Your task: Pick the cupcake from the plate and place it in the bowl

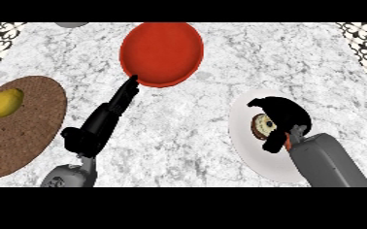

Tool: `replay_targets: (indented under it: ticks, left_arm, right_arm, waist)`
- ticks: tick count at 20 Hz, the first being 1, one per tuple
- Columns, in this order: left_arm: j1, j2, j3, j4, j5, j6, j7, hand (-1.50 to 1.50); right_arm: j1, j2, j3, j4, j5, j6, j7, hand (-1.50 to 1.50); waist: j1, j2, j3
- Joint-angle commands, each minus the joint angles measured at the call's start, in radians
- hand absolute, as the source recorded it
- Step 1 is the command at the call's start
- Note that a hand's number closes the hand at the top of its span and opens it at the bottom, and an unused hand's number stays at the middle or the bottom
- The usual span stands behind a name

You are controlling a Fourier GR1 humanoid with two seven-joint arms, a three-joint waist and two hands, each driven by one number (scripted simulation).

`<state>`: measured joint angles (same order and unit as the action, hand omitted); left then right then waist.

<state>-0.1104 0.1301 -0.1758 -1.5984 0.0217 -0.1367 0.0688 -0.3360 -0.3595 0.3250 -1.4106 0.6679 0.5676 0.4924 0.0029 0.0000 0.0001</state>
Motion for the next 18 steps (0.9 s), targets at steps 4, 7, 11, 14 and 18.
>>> replay_targets:
  ticks: [4,7,11,14,18]
  left_arm:
    - [-0.051,-0.002,0.049,0.083,-0.005,-0.034,-0.040,0.00]
    - [-0.001,-0.047,-0.002,0.001,-0.049,0.001,-0.004,0.00]
    - [-0.057,-0.049,-0.019,0.027,-0.042,-0.013,0.017,0.00]
    - [-0.070,-0.054,-0.052,0.029,-0.028,-0.057,0.006,0.00]
    - [-0.085,-0.061,-0.078,0.038,-0.036,-0.074,-0.003,0.00]
  right_arm:
    - [-0.014,0.024,-0.004,0.093,0.120,-0.138,-0.175,1.50]
    - [-0.045,0.034,-0.055,0.076,0.127,-0.095,-0.179,1.50]
    - [-0.241,0.347,0.101,0.160,0.184,-0.166,0.148,1.50]
    - [-0.325,0.354,0.161,0.176,0.148,-0.210,0.256,1.50]
    - [-0.445,0.357,0.220,0.282,0.085,-0.297,0.384,1.50]
  waist:
    - [-0.001,0.001,0.000]
    - [0.000,0.000,0.000]
    - [0.054,0.009,0.000]
    - [0.156,0.024,-0.003]
    - [0.197,0.032,-0.002]
